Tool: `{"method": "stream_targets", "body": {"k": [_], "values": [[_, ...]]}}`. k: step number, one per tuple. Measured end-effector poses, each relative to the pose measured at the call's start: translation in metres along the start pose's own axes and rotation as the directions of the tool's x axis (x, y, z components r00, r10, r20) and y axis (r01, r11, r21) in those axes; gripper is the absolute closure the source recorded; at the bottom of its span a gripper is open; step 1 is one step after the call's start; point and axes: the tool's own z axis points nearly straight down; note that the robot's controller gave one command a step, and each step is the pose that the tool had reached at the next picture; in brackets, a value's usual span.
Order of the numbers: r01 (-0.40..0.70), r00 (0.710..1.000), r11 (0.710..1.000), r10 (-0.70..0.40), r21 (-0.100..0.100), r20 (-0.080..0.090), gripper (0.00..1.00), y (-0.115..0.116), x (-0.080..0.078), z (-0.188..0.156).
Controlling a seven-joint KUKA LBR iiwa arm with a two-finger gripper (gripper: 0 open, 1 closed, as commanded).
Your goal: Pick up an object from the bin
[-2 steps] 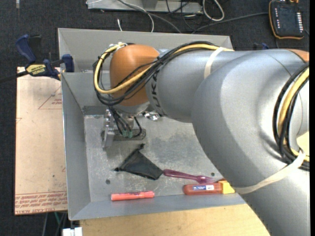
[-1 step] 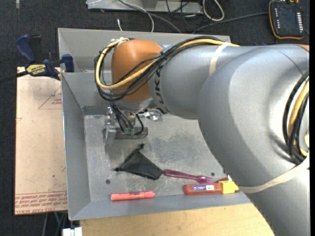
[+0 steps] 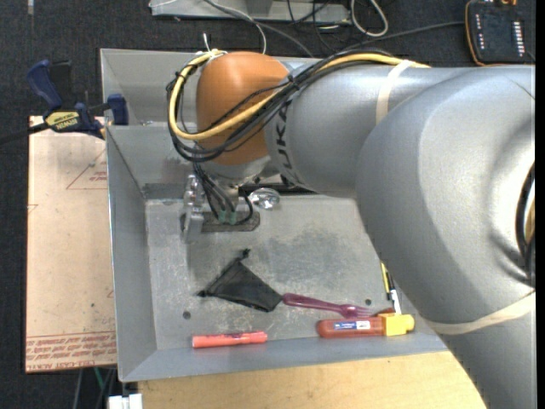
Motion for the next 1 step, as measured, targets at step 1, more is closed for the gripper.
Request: {"method": "stream_targets", "body": {"k": [1], "values": [[-0.001, 1.0, 1.0, 0.001, -0.001, 0.002, 1.0, 0.0003, -0.0007, -0.0332]]}}
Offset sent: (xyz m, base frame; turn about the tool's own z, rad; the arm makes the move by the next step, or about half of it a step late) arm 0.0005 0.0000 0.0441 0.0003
